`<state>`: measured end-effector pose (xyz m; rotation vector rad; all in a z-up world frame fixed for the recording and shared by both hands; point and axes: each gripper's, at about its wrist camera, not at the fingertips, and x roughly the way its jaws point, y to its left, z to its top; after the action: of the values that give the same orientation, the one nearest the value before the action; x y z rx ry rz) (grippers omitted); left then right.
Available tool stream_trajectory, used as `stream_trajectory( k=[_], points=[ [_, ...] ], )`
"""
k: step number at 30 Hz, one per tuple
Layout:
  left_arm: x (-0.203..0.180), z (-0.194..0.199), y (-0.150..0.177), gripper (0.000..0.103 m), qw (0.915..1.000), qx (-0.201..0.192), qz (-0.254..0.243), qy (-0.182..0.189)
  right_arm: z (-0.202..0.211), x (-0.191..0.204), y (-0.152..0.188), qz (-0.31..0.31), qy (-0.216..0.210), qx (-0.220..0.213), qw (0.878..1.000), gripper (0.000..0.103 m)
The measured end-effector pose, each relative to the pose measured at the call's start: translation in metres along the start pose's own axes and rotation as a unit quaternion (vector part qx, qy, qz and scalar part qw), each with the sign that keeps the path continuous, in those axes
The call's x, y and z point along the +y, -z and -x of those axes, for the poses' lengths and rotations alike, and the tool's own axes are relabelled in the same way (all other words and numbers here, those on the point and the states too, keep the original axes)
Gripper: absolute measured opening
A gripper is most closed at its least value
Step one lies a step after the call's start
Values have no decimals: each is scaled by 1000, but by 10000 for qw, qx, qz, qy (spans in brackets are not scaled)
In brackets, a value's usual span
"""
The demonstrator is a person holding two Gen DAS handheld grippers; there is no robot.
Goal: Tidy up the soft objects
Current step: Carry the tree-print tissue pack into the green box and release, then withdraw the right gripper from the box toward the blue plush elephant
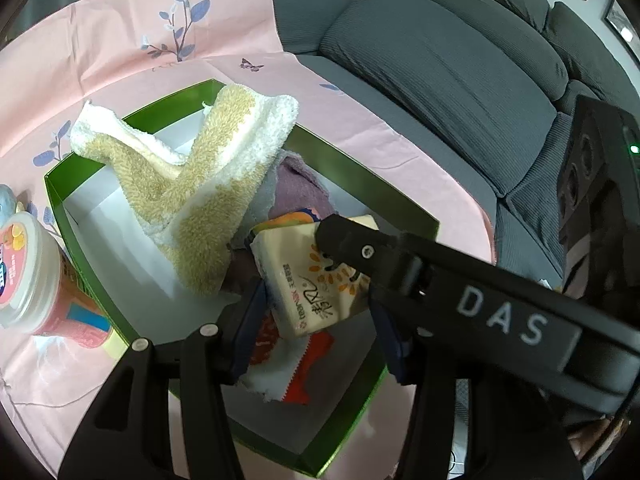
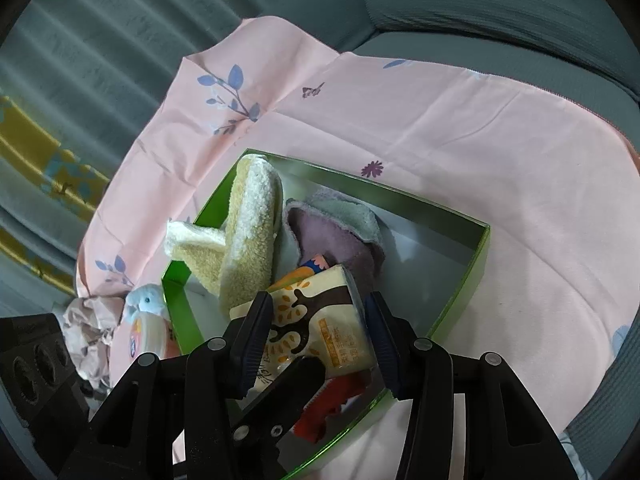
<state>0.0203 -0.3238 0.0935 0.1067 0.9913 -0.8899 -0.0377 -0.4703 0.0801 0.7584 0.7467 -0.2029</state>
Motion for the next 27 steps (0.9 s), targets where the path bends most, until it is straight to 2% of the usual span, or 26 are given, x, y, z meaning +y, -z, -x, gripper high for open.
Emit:
stream_trajectory(
  k=[3,5,8,11,13,14,16,17,18,21,24,27],
  points=[
    [-1,9,2,59,10000,-61,-28,15,4,2,0,13,20,-103,9999,52],
    [-1,19,3,71,9999,-155,-60,-17,9,4,0,62,4,-195,9998,52],
    [3,36,5,81,9996,-284,-14,-17,17,8,2,112,-21,-322,9994,63],
    [13,54,9,90,9992,-386,130,23,24,16,4,237,-71,-423,9988,65],
    [21,67,13,91,9988,-445,193,-15,27,22,6,297,-73,-457,9985,71],
    [26,77,17,91,9985,-485,234,-68,29,25,8,343,-89,-492,9982,75],
    [38,92,25,93,9977,-549,352,-192,33,32,11,452,-162,-534,9974,76],
    [43,98,28,100,9972,-573,408,-242,36,37,13,537,-221,-544,9968,76],
    [52,109,35,103,9961,-625,534,-331,38,42,16,604,-243,-555,9963,77],
    [73,133,51,102,9926,-764,782,-533,42,57,23,806,-259,-583,9947,82],
    [98,156,72,102,9866,-858,1075,-873,40,77,33,1095,-258,-485,9925,82],
    [121,173,96,102,9771,-925,1343,-1364,35,103,48,1448,-222,-358,9886,82]
  ],
)
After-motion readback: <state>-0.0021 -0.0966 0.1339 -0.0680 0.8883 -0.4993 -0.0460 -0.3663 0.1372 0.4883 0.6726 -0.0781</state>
